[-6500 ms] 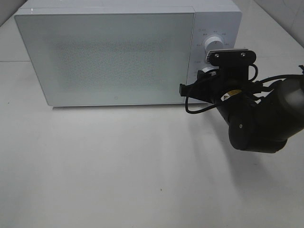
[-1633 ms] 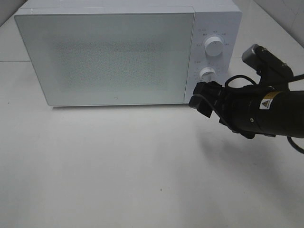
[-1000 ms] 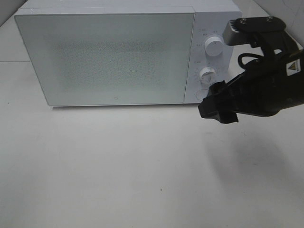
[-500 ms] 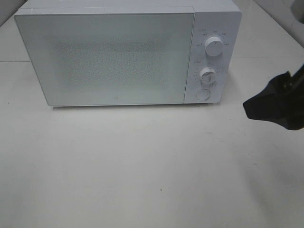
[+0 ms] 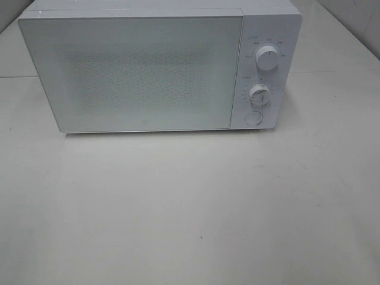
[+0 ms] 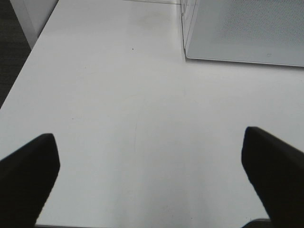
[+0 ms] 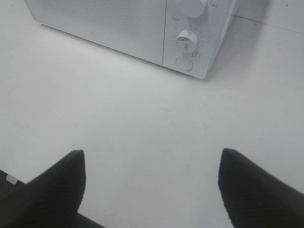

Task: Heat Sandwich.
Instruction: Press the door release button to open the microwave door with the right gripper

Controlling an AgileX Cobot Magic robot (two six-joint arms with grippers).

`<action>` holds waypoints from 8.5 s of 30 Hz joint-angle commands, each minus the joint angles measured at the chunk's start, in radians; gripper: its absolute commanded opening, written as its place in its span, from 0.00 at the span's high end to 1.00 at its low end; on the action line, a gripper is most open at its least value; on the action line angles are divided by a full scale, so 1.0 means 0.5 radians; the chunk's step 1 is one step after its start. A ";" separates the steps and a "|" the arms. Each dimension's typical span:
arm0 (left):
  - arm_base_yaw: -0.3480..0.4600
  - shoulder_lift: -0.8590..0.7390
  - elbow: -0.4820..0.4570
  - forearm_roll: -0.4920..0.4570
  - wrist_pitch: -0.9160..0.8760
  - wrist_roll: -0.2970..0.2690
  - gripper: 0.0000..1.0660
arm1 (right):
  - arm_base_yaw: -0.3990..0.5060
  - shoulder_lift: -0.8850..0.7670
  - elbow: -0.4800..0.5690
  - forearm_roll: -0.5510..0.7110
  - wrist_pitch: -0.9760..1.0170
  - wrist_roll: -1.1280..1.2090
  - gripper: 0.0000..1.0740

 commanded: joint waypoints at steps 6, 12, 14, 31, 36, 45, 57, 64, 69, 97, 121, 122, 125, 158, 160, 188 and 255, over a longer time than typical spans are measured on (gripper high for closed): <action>0.006 -0.034 0.008 0.000 -0.024 -0.008 0.06 | -0.350 -0.342 -0.010 -0.032 0.164 0.014 0.30; 0.006 -0.034 0.008 0.000 -0.024 -0.008 0.06 | -0.520 -0.512 -0.008 -0.032 0.260 0.014 0.30; 0.006 -0.034 0.008 0.000 -0.024 -0.008 0.06 | -0.612 -0.604 0.024 -0.030 0.272 0.014 0.30; 0.006 -0.034 0.008 0.000 -0.024 -0.008 0.06 | -0.760 -1.062 0.420 -0.026 0.270 -0.020 0.30; 0.006 -0.034 0.008 0.000 -0.024 -0.008 0.06 | -0.760 -1.062 0.420 -0.016 0.270 -0.030 0.30; 0.006 -0.034 0.008 0.000 -0.024 -0.008 0.06 | -0.760 -1.062 0.420 -0.016 0.270 -0.032 0.30; 0.006 -0.034 0.008 0.000 -0.024 -0.008 0.06 | -0.760 -1.006 0.318 0.044 -0.040 -0.030 0.30; 0.006 -0.034 0.008 0.000 -0.024 -0.008 0.06 | -0.760 -0.714 0.312 0.044 -0.262 -0.024 0.30; 0.006 -0.034 0.008 0.000 -0.024 -0.008 0.06 | -0.760 -0.528 0.312 0.044 -0.432 -0.024 0.30; 0.006 -0.034 0.008 0.000 -0.024 -0.008 0.06 | -0.760 0.588 0.312 0.044 -1.516 -0.024 0.30; 0.006 -0.034 0.008 0.000 -0.024 -0.008 0.06 | -0.756 1.404 0.742 0.160 -3.028 -0.096 0.30; 0.006 -0.034 0.008 0.000 -0.024 -0.008 0.06 | -0.756 1.404 0.742 0.160 -3.028 -0.096 0.30; 0.006 -0.034 0.008 0.000 -0.024 -0.008 0.06 | -0.756 1.500 0.818 0.294 -3.256 -0.140 0.30; 0.006 -0.034 0.008 0.000 -0.024 -0.008 0.06 | 0.614 2.336 0.808 1.752 -4.092 -0.748 0.30; 0.006 -0.034 0.008 0.000 -0.024 -0.008 0.06 | 0.616 2.336 0.804 1.756 -4.092 -0.758 0.30; 0.006 -0.034 0.008 0.000 -0.024 -0.008 0.06 | 0.616 2.336 0.802 1.784 -4.048 0.138 0.30; 0.006 -0.034 0.008 0.000 -0.024 -0.008 0.06 | 0.446 2.560 0.574 1.646 -3.822 2.490 1.00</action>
